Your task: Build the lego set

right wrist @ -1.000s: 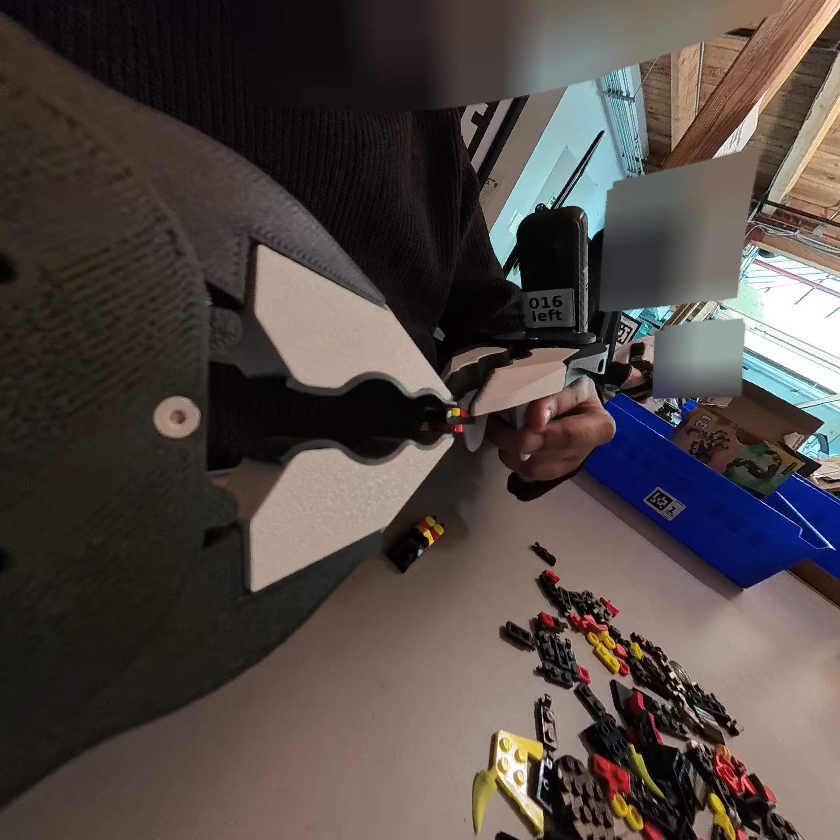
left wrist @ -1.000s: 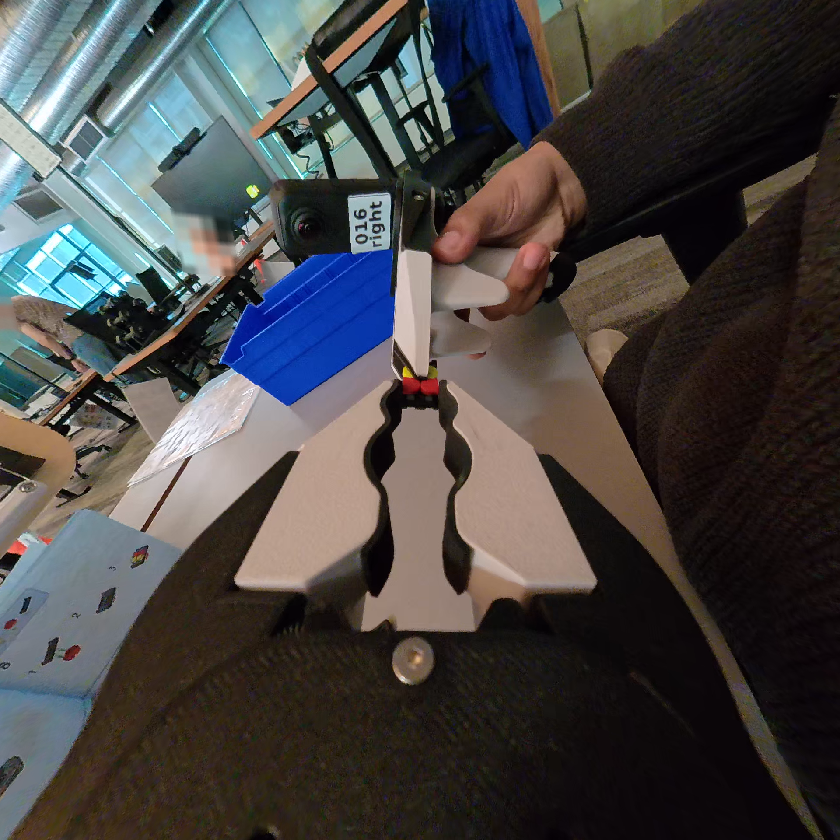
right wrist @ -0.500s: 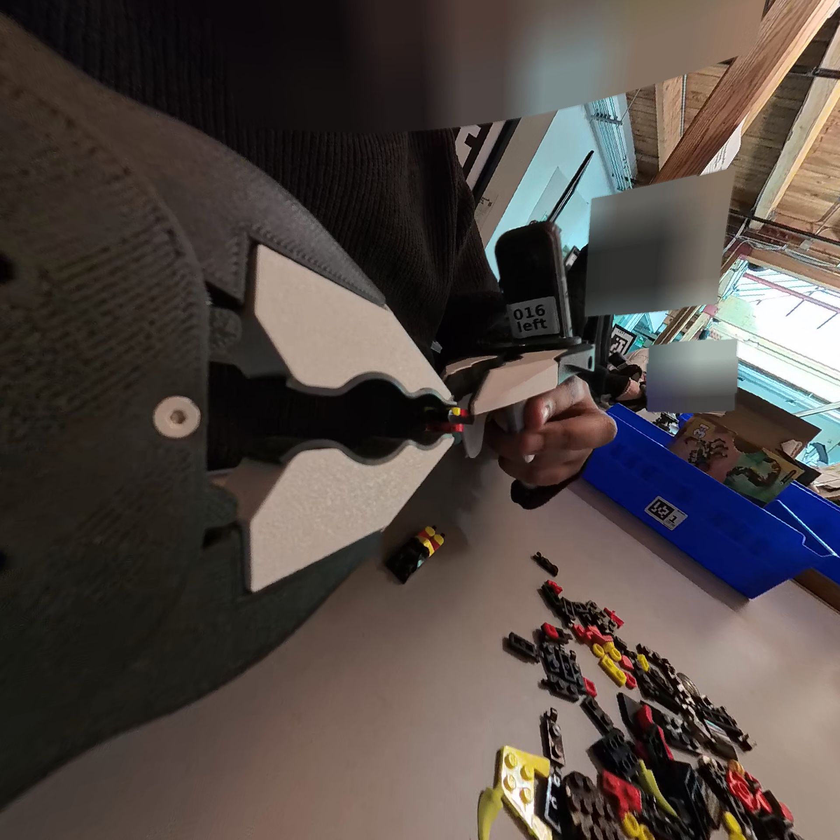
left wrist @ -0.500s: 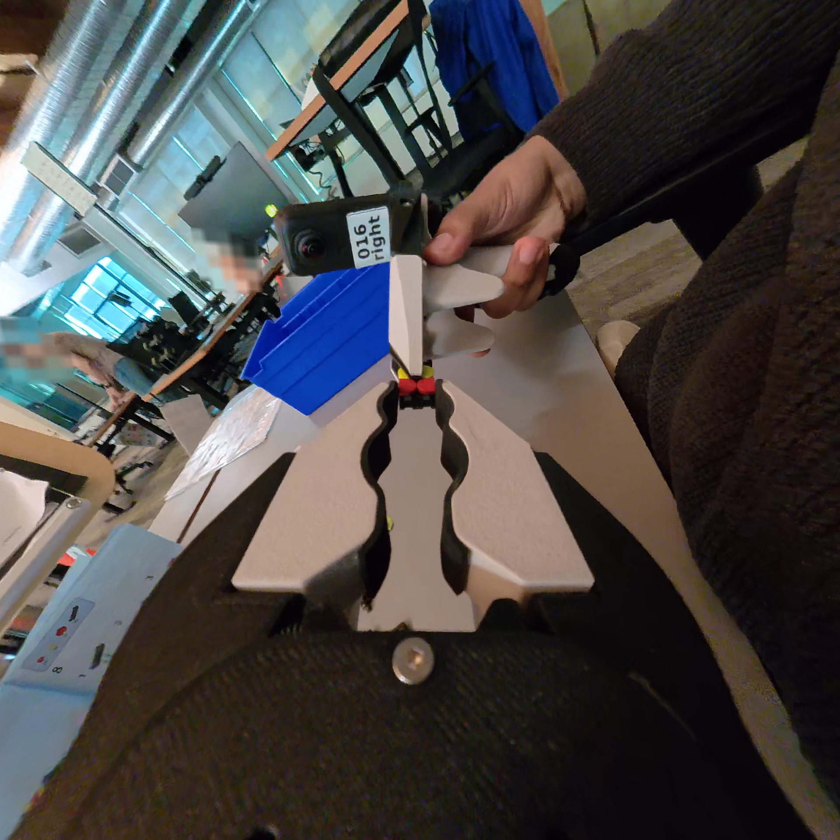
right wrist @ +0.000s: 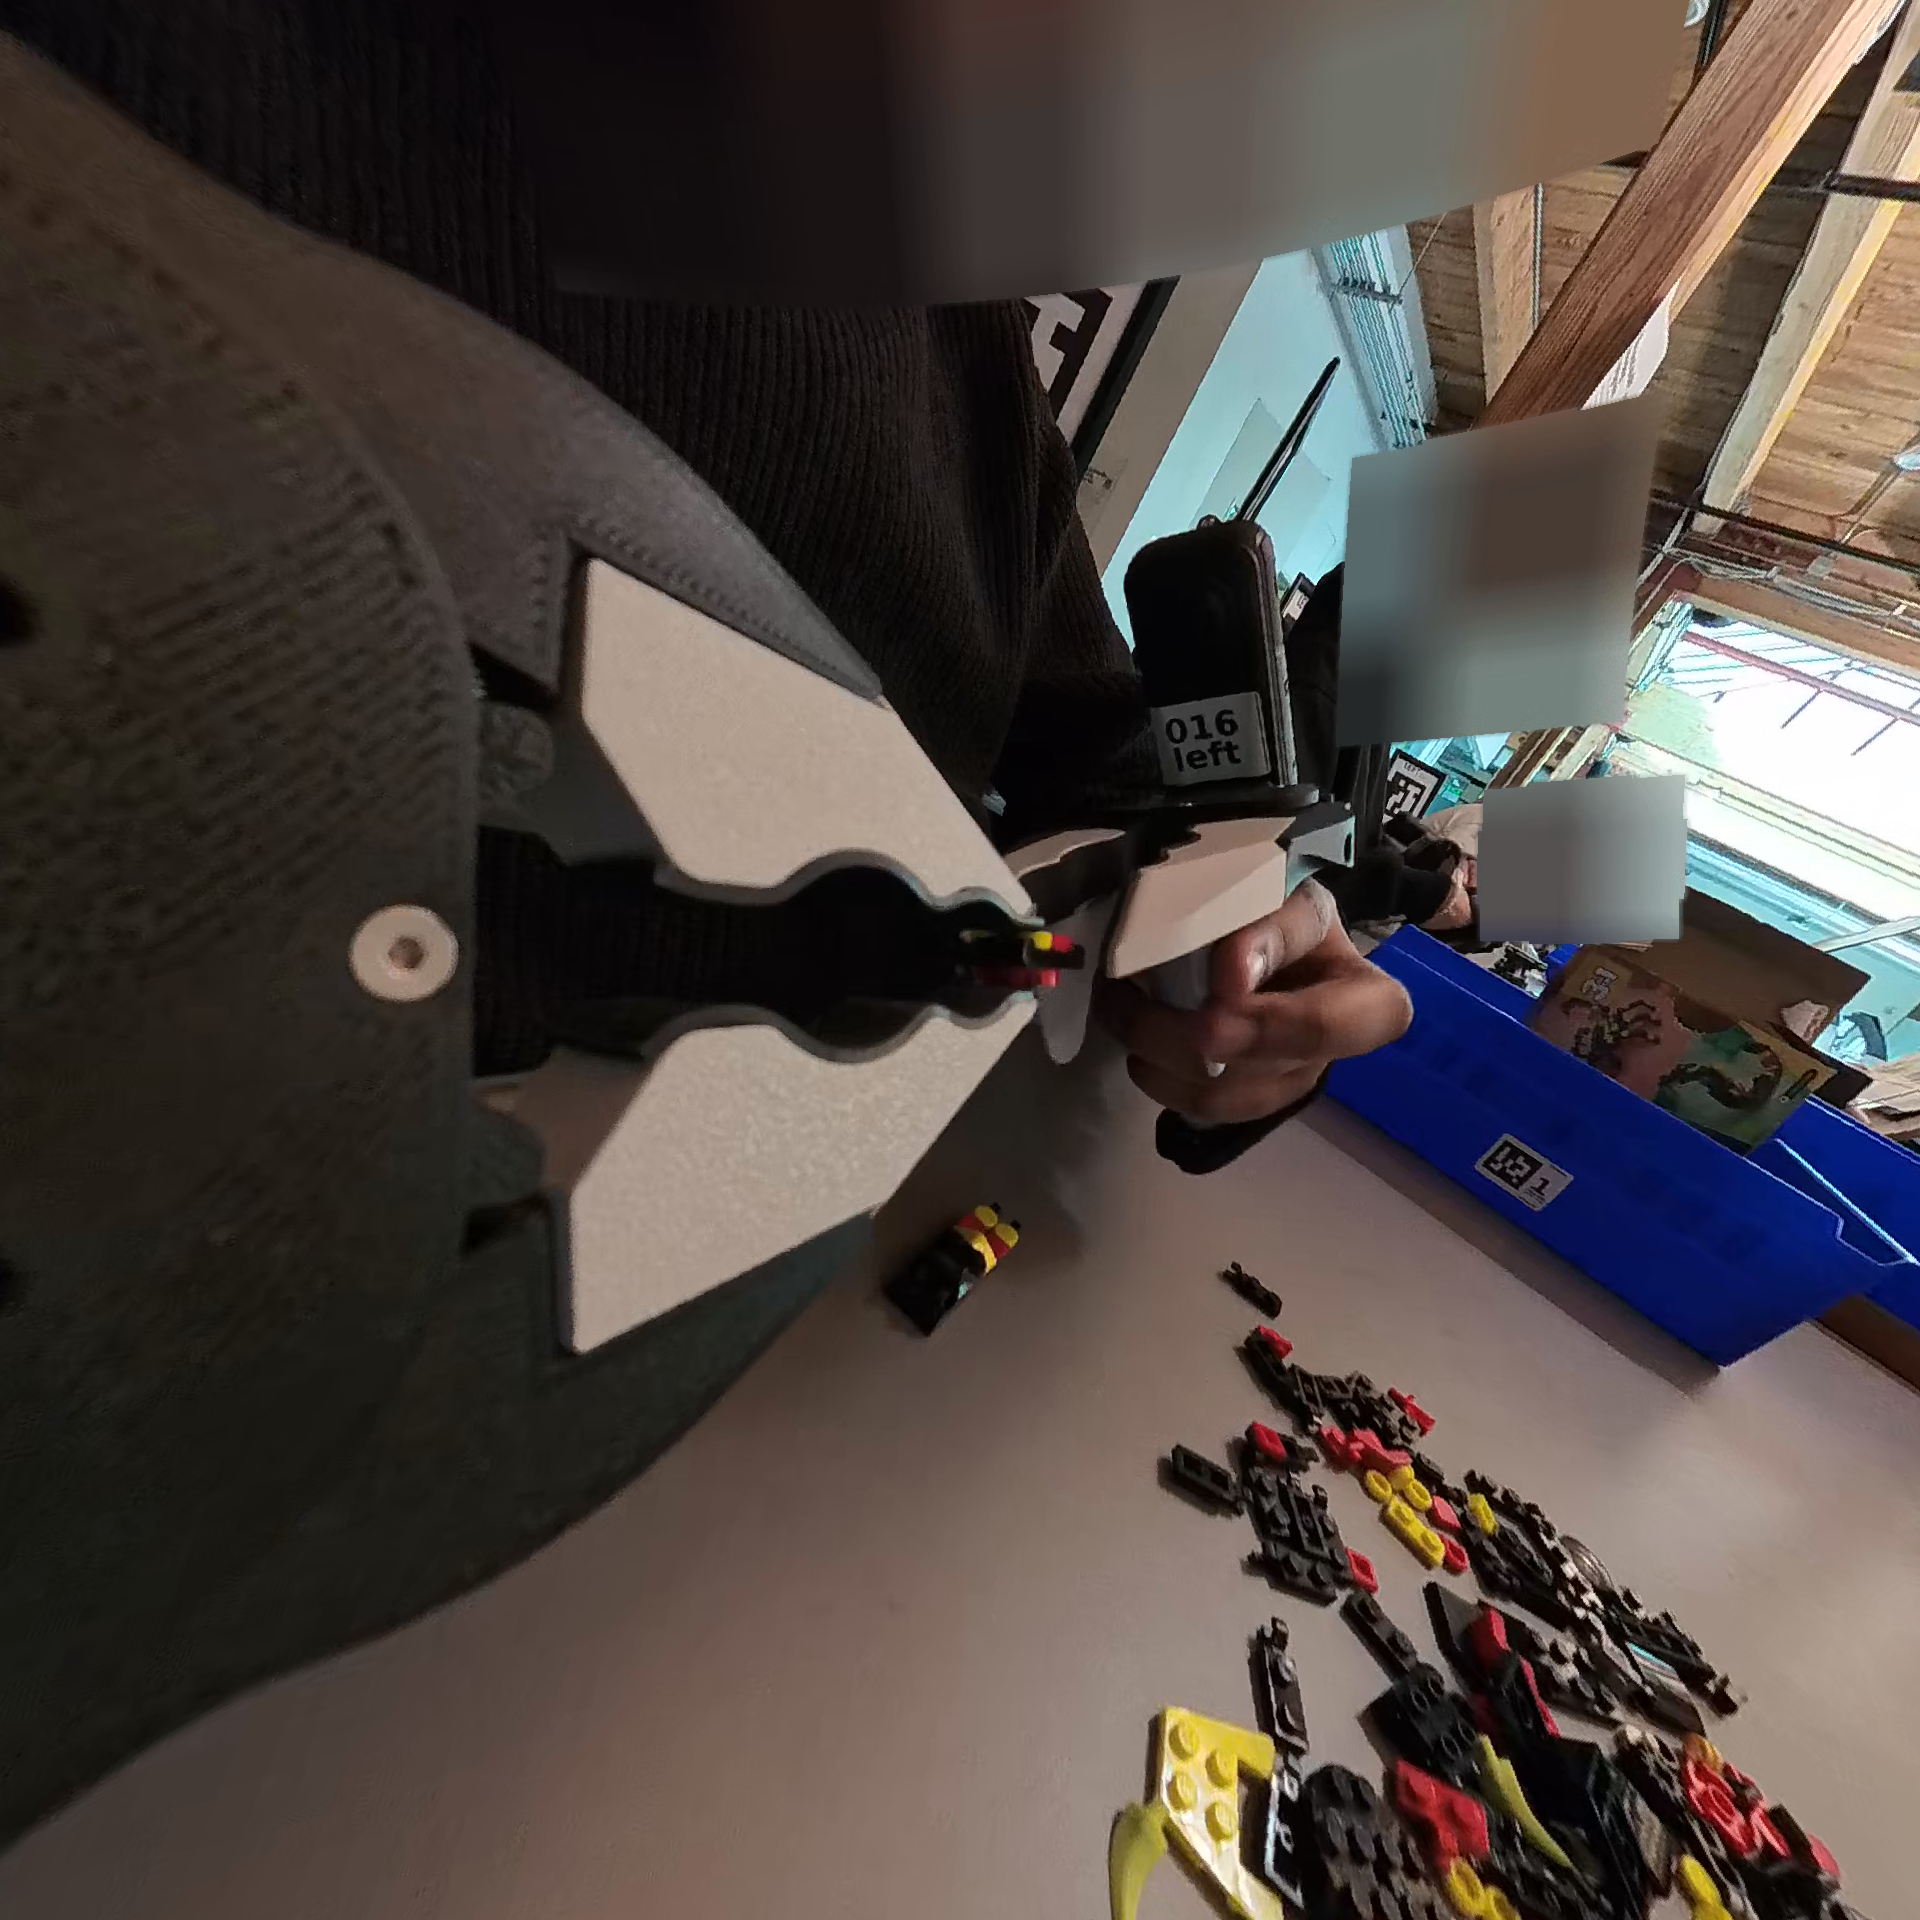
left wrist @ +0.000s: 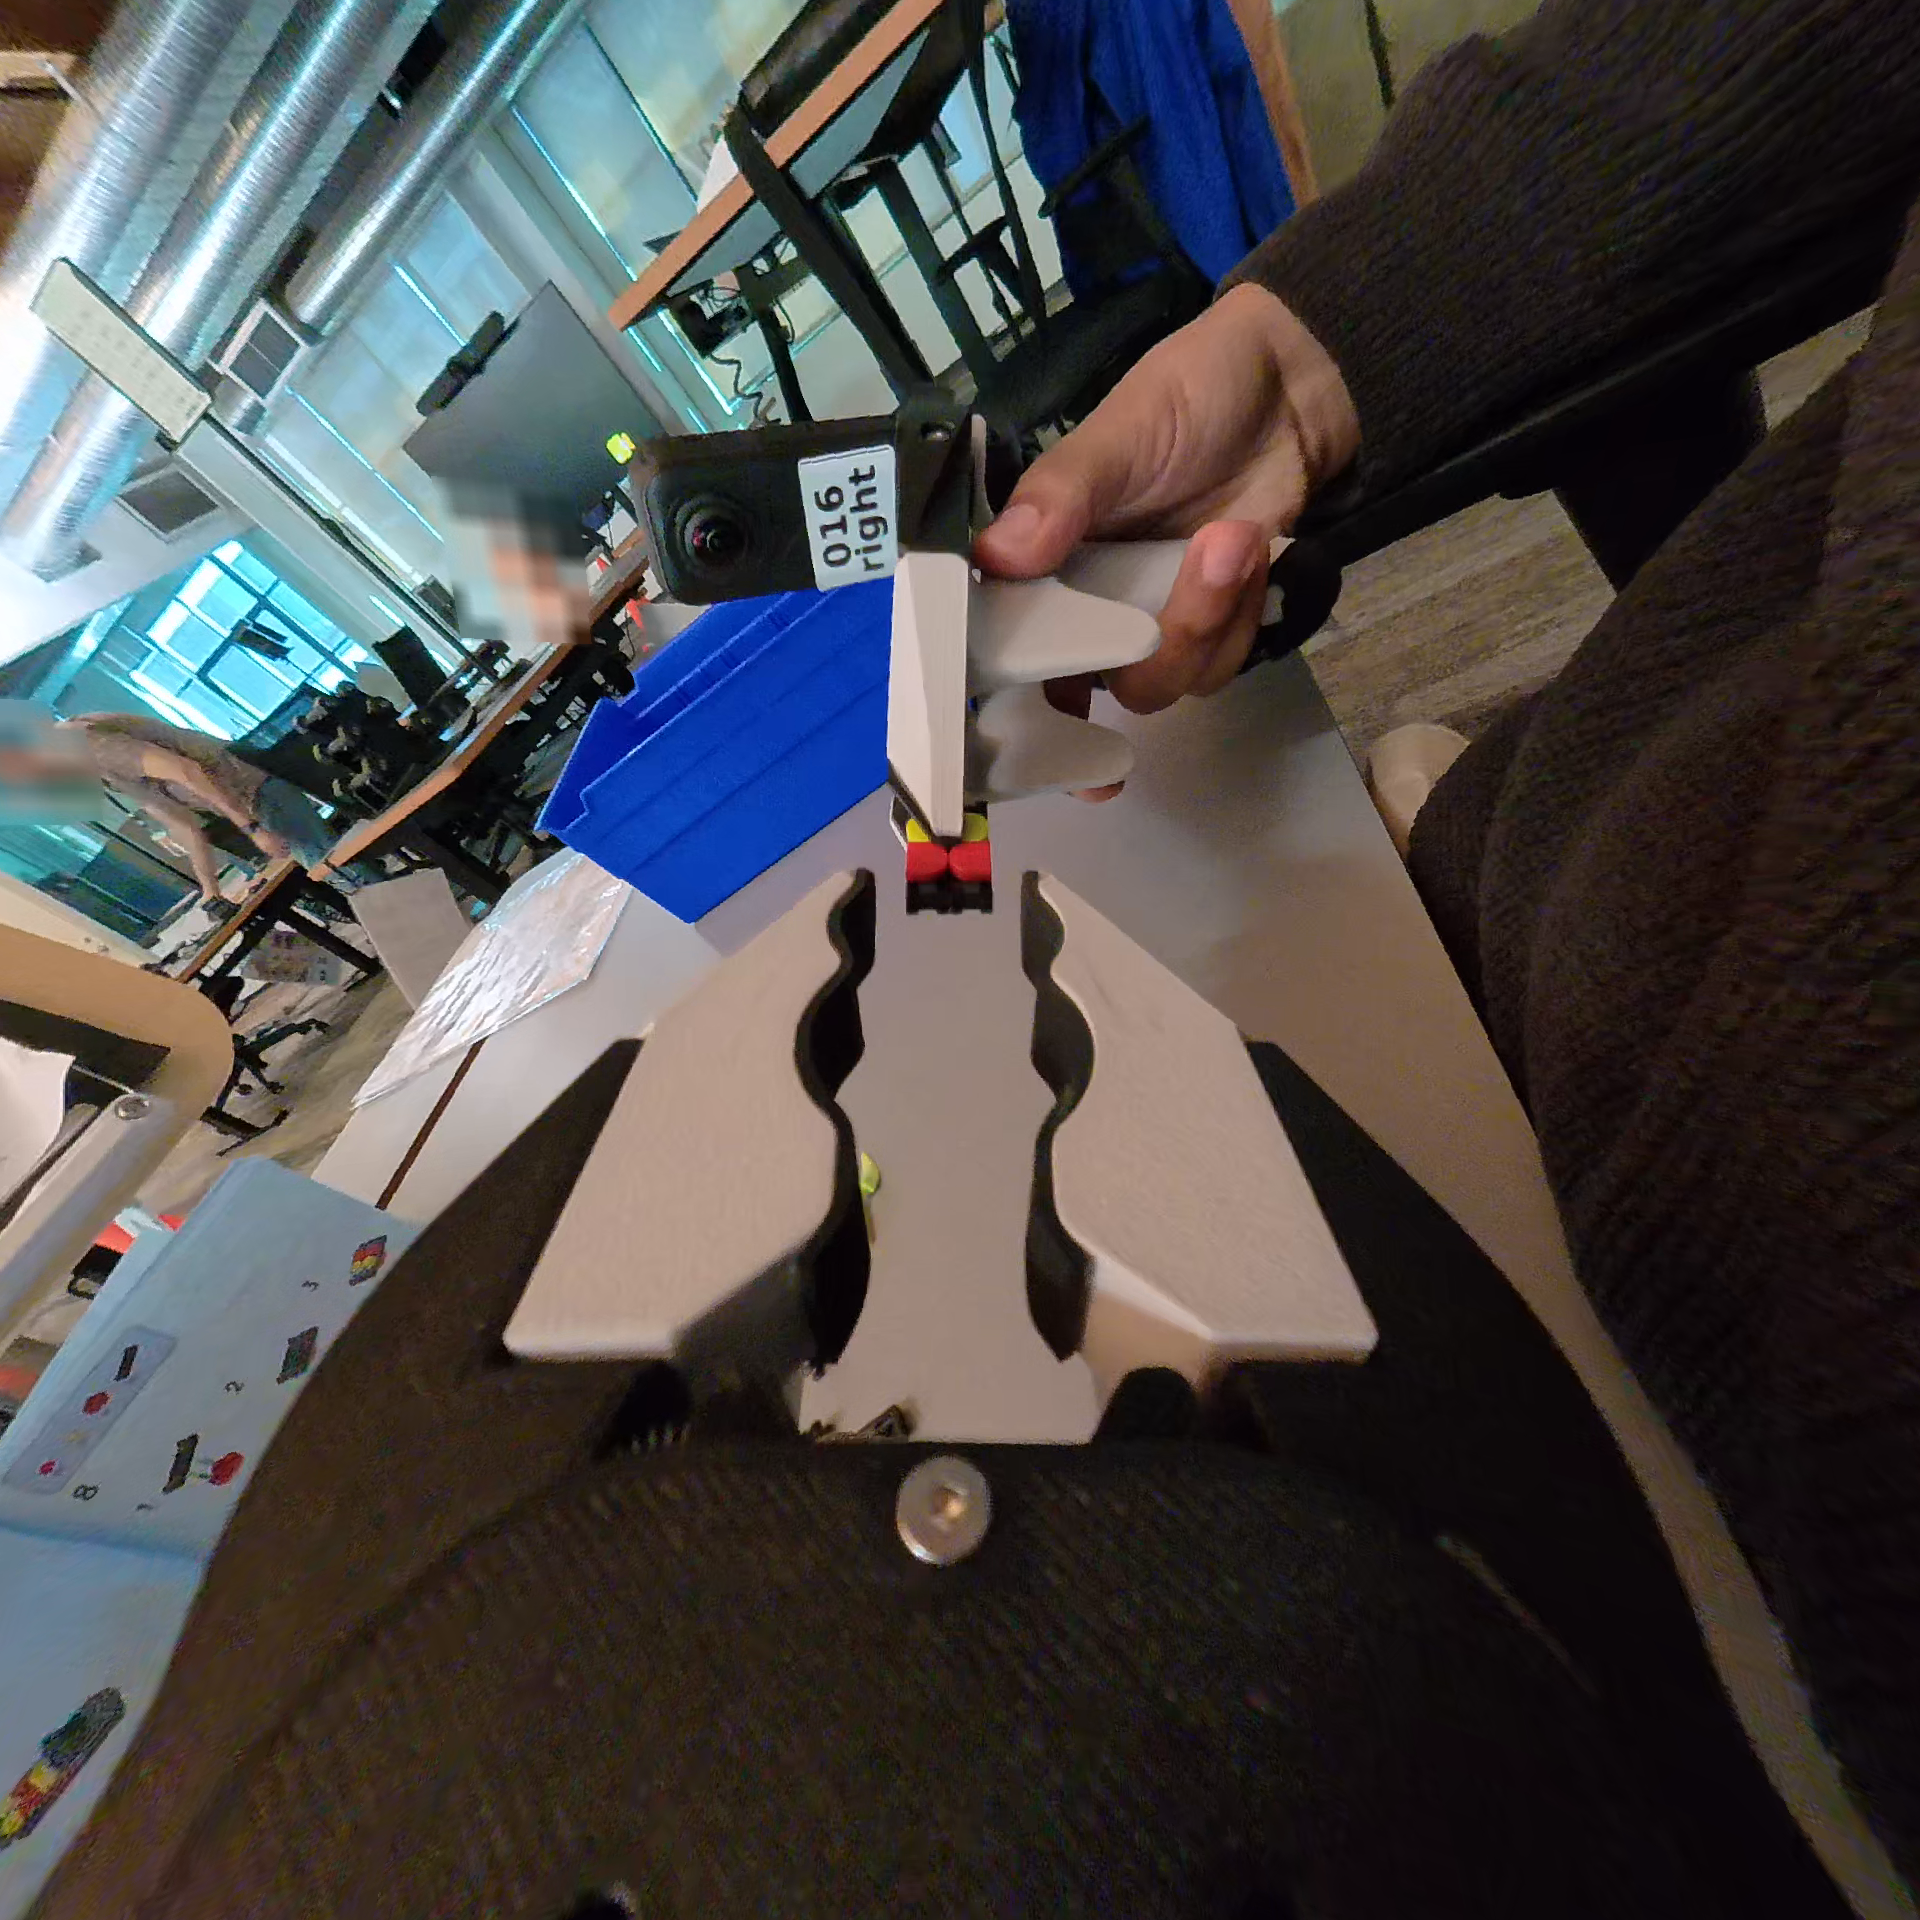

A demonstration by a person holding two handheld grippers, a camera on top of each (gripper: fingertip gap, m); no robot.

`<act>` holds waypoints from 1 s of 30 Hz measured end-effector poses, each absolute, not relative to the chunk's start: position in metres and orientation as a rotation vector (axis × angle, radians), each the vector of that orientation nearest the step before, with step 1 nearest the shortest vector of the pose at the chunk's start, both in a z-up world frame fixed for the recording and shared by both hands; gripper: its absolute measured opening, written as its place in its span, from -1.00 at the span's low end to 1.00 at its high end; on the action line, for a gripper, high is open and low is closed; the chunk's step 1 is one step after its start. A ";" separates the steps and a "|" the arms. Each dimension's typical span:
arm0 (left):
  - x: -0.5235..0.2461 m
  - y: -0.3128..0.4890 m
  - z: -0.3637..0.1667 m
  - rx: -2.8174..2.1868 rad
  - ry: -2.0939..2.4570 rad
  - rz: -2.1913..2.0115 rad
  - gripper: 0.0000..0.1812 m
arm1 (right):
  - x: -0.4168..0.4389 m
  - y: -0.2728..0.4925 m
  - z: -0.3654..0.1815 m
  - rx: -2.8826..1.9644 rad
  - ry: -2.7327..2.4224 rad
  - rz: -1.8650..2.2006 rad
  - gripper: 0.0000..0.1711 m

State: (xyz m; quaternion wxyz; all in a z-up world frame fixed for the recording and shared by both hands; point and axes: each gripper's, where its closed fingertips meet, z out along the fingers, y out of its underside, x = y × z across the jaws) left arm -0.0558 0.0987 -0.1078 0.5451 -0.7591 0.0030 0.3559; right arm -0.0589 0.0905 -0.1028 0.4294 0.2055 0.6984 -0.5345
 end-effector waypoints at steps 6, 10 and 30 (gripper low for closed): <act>-0.055 0.099 -0.107 -1.791 0.005 0.838 -0.84 | -0.056 0.090 -0.103 0.510 1.737 -1.329 -0.91; -0.056 0.099 -0.106 -1.791 0.004 0.847 -0.85 | -0.056 0.089 -0.102 0.503 1.723 -1.338 -0.83; -0.055 0.098 -0.097 -1.743 -0.012 0.837 -0.85 | -0.051 0.093 -0.094 0.407 1.711 -1.392 -0.90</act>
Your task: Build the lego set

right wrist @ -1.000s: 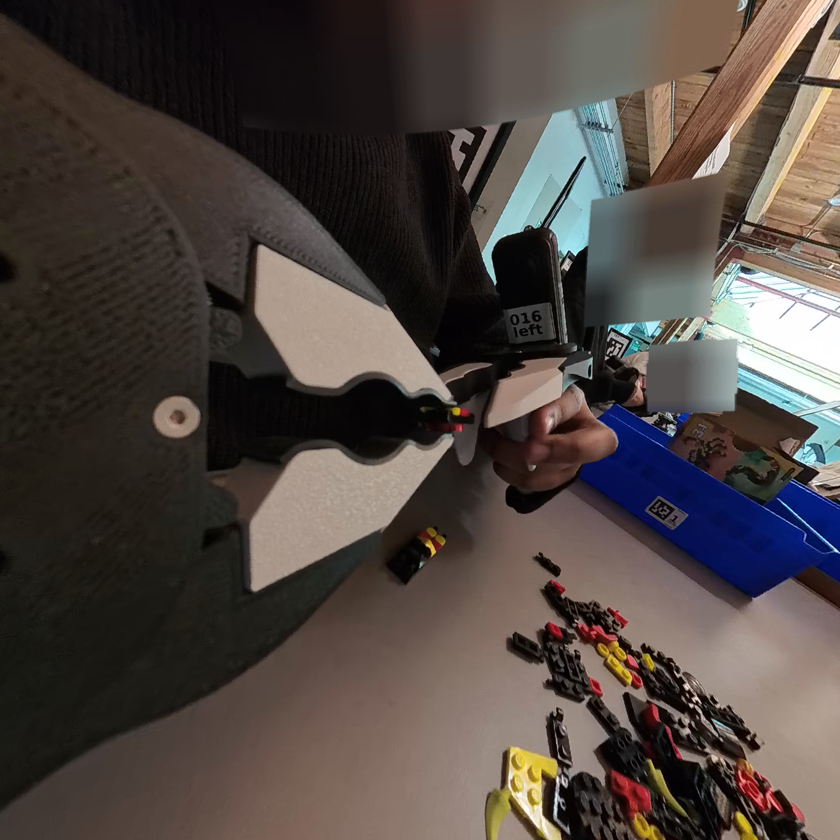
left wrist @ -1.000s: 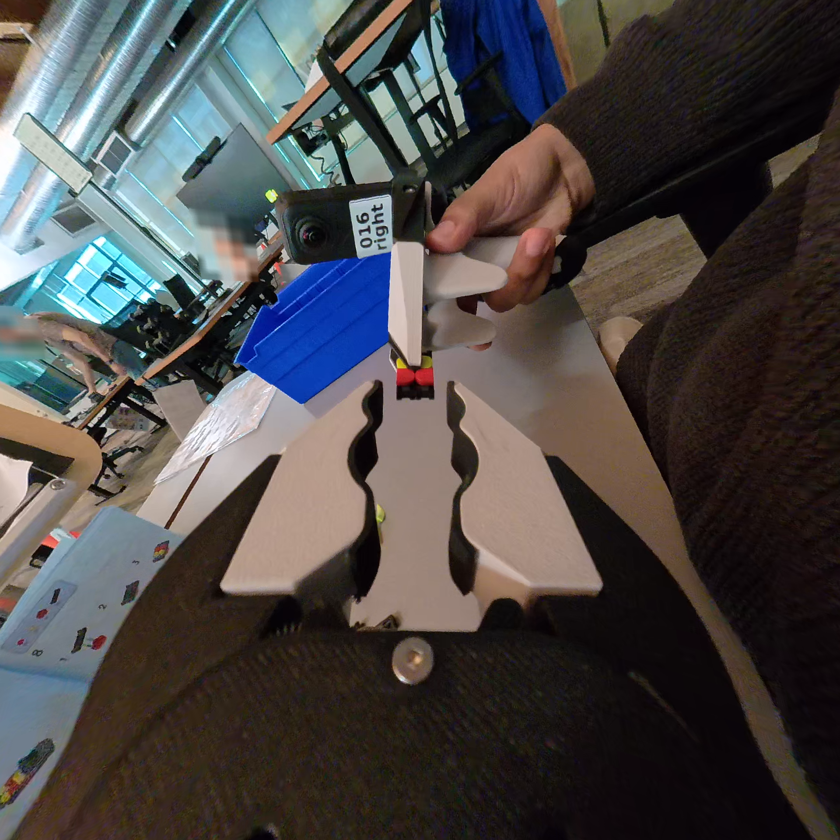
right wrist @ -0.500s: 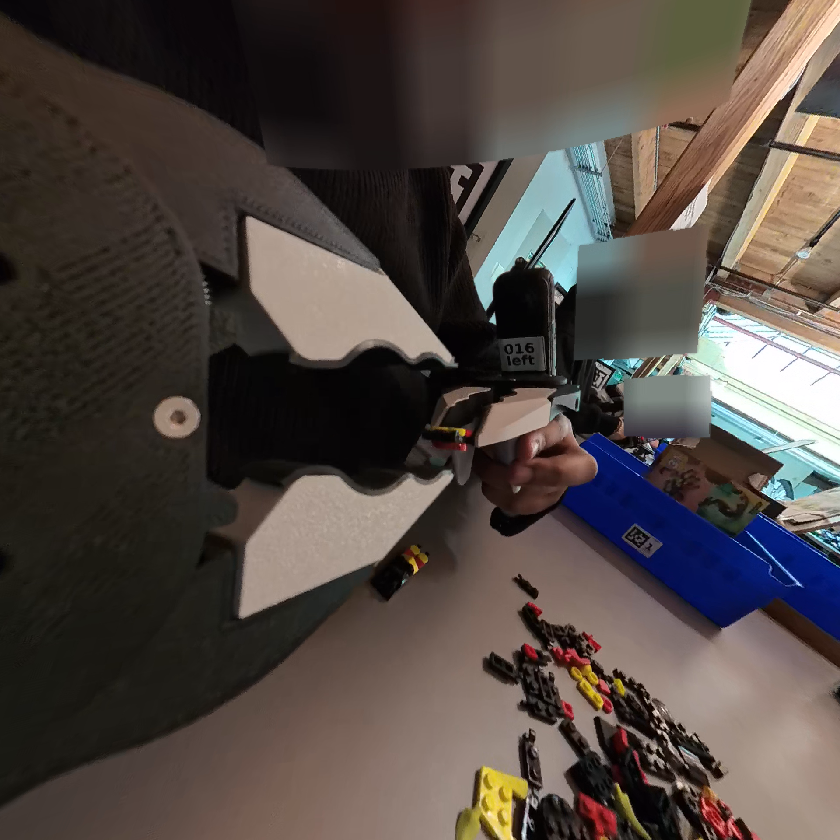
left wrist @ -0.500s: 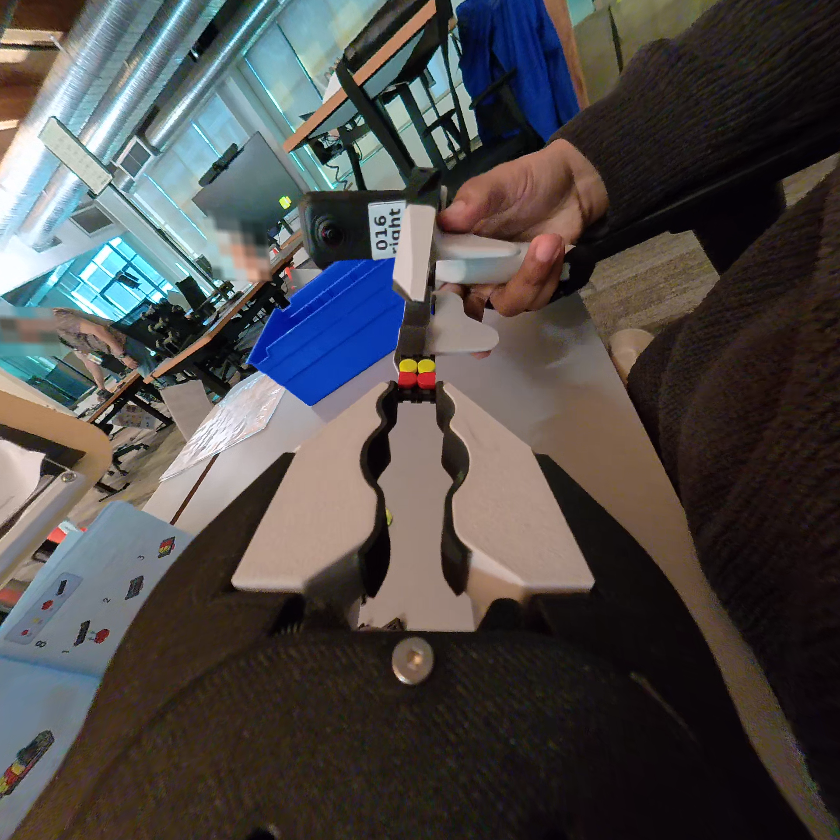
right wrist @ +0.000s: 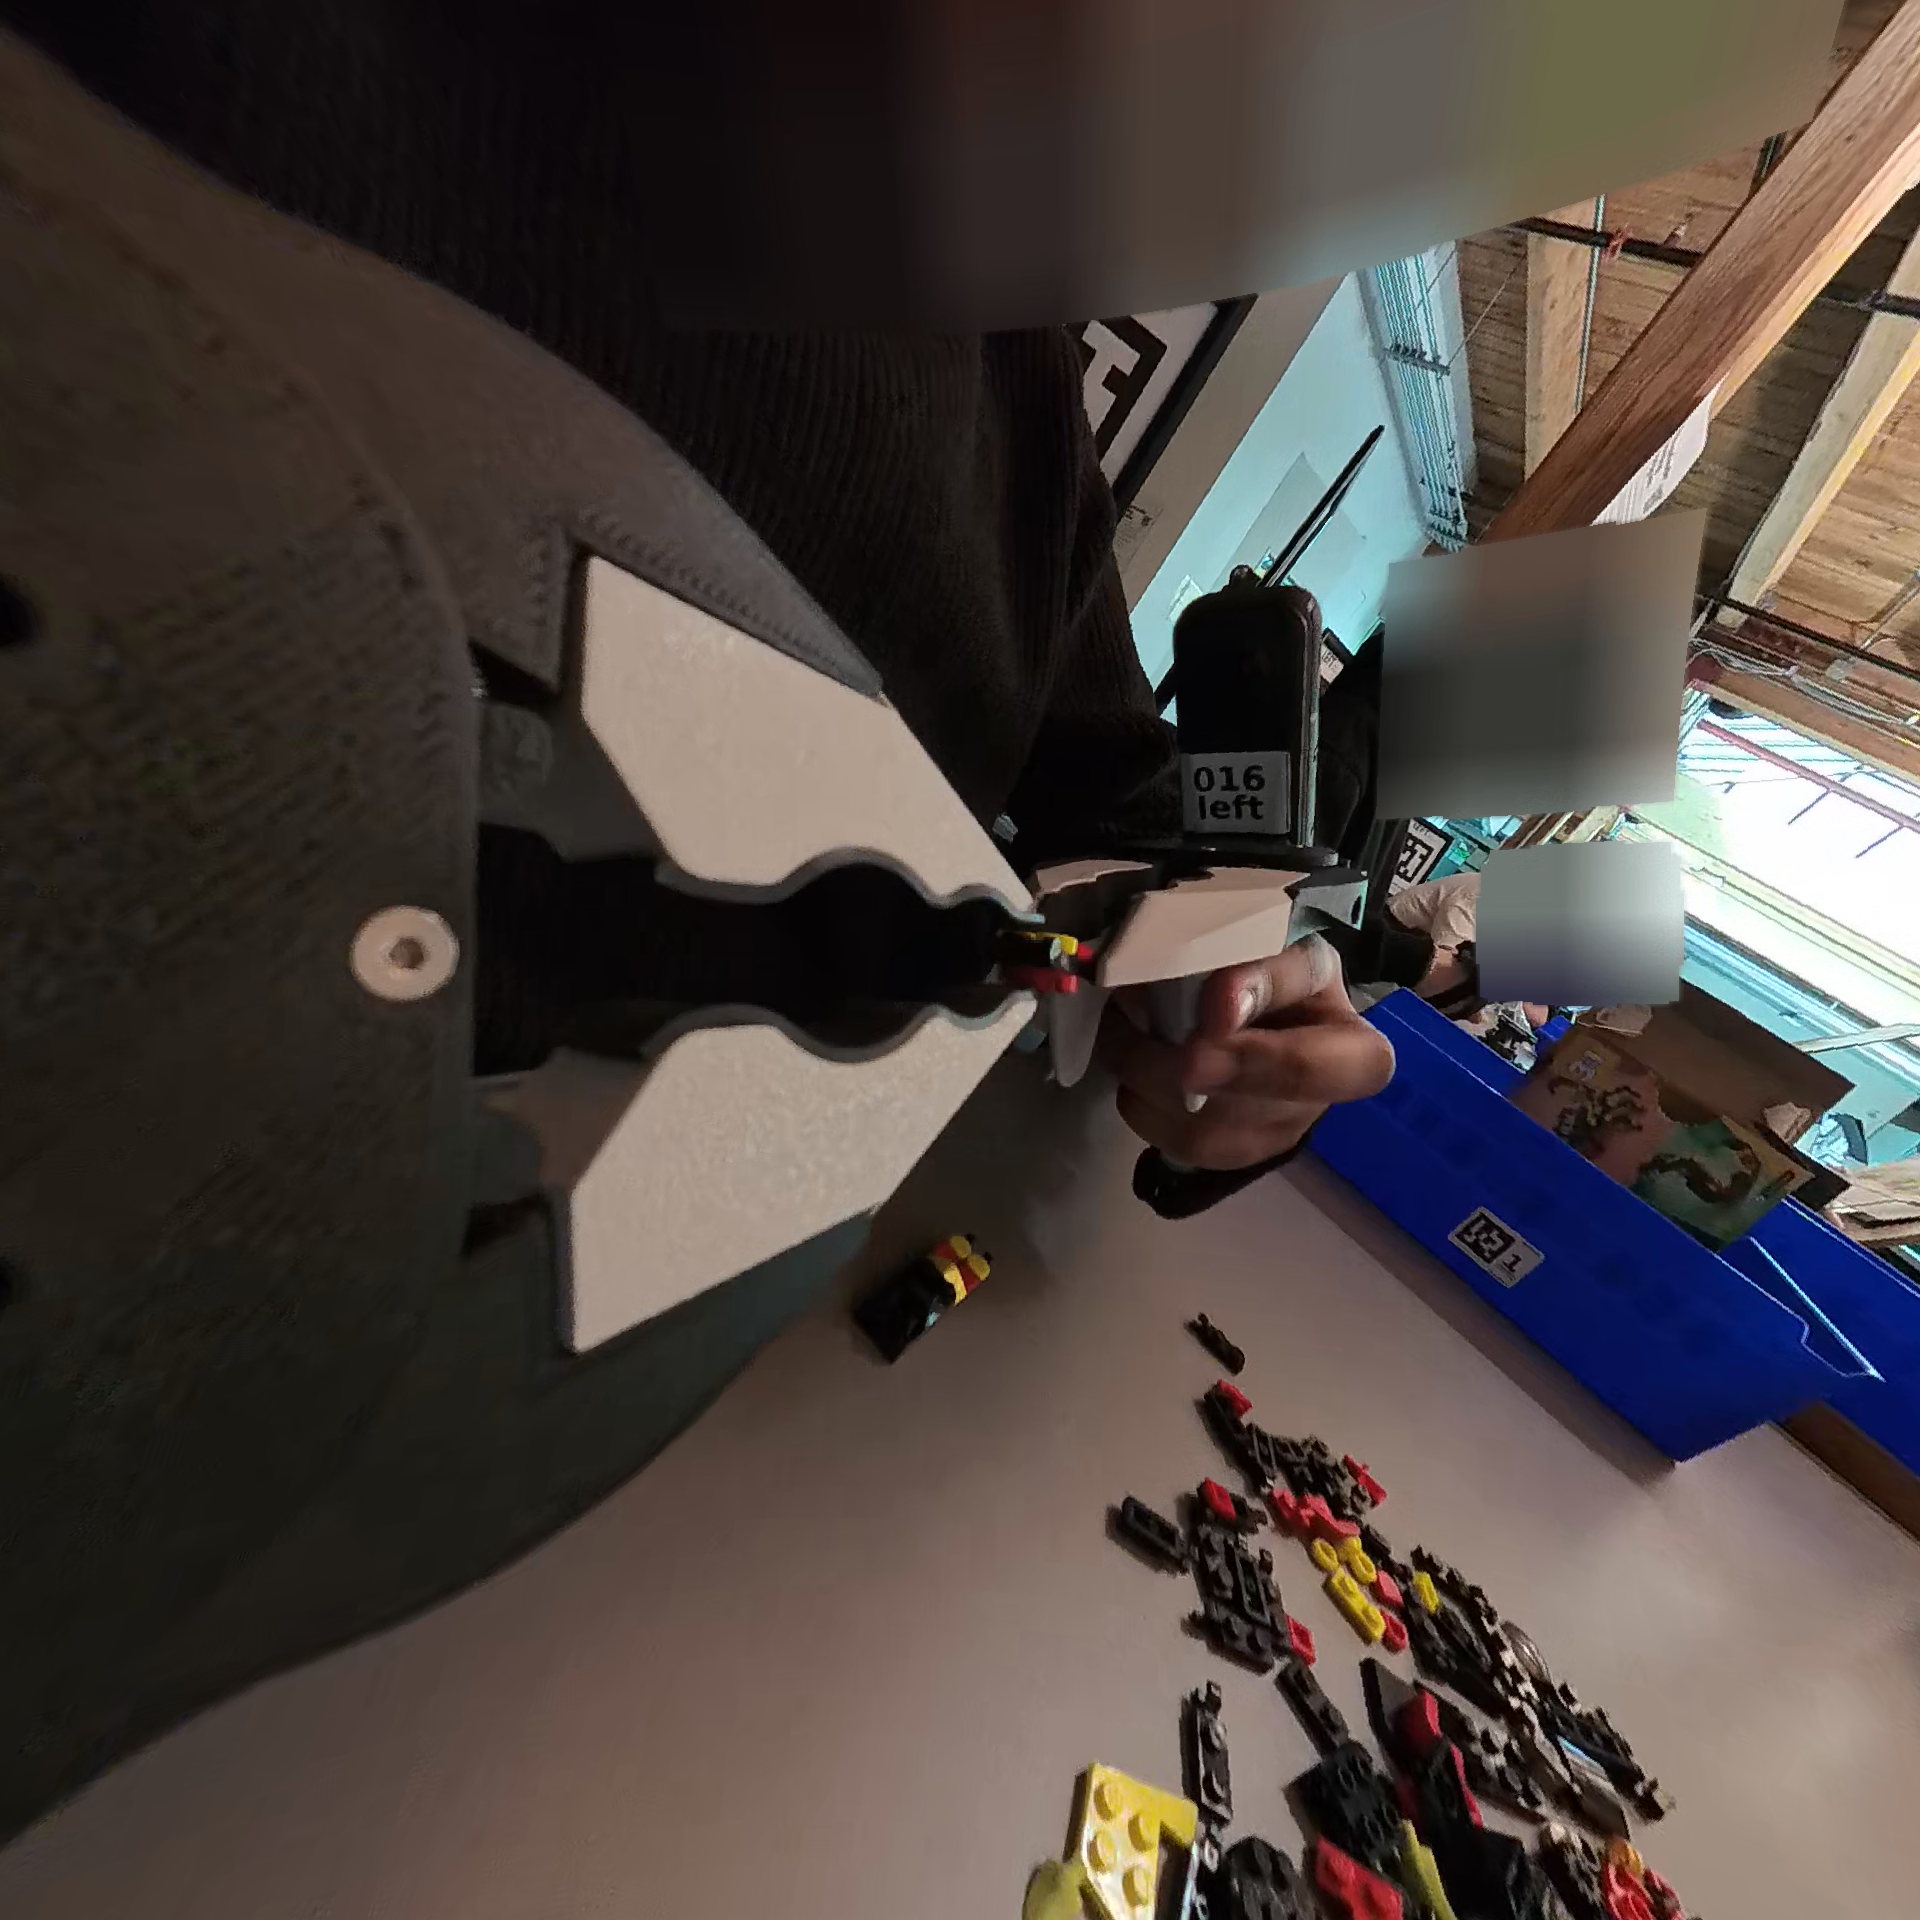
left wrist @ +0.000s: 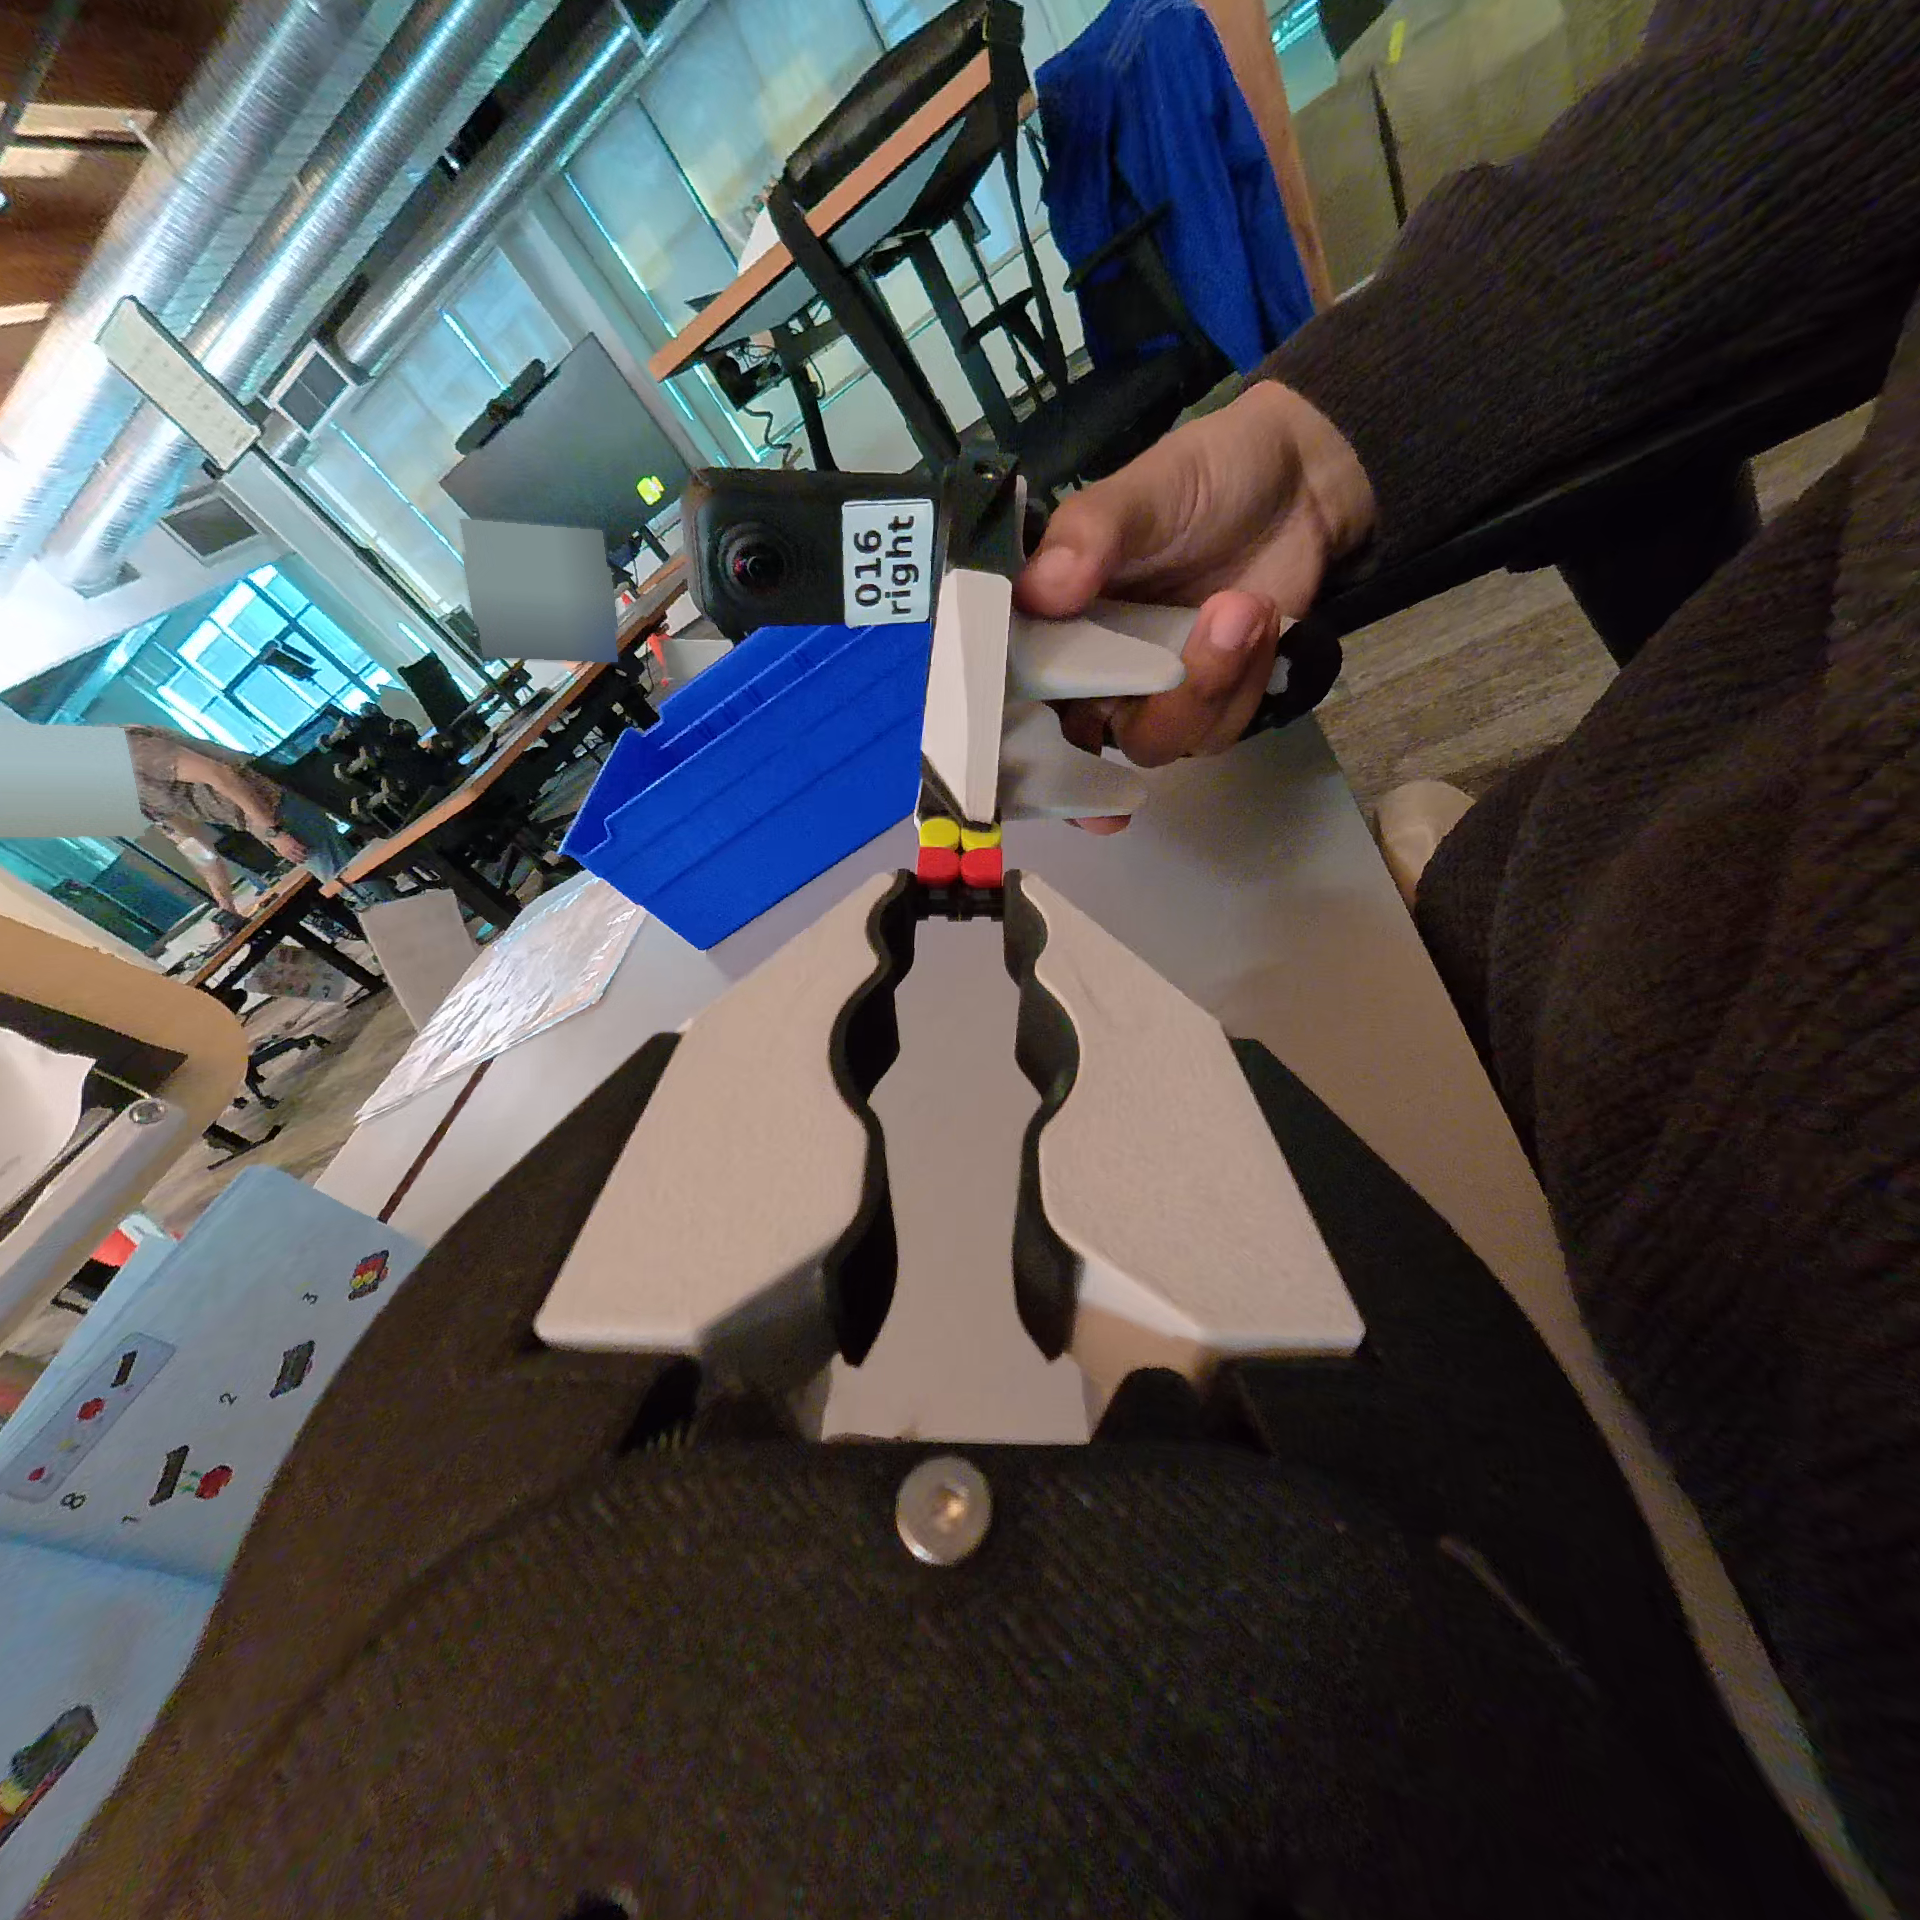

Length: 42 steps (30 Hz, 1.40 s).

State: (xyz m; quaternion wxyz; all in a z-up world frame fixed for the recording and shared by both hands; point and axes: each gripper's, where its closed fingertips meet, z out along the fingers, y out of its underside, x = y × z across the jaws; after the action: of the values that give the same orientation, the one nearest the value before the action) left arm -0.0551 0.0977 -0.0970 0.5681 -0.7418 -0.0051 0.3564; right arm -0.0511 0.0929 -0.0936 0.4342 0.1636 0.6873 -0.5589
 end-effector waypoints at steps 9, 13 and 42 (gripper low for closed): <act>-0.057 0.097 -0.093 -1.690 -0.198 0.582 -0.60 | -0.057 0.094 -0.079 0.242 1.850 -1.614 -0.91; -0.040 0.101 -0.084 -1.615 -0.217 0.305 -0.56 | -0.038 0.103 -0.067 -0.129 2.071 -1.814 -0.91; -0.014 0.106 -0.072 -1.614 -0.075 0.226 -0.93 | -0.009 0.100 -0.069 -0.518 2.354 -1.934 -0.90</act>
State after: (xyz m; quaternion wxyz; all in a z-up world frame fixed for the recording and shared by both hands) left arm -0.0141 0.1064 -0.0723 0.6854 -0.7204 -0.0333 0.1007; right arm -0.0092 0.1003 -0.0692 0.0259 -0.1676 0.7615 -0.6256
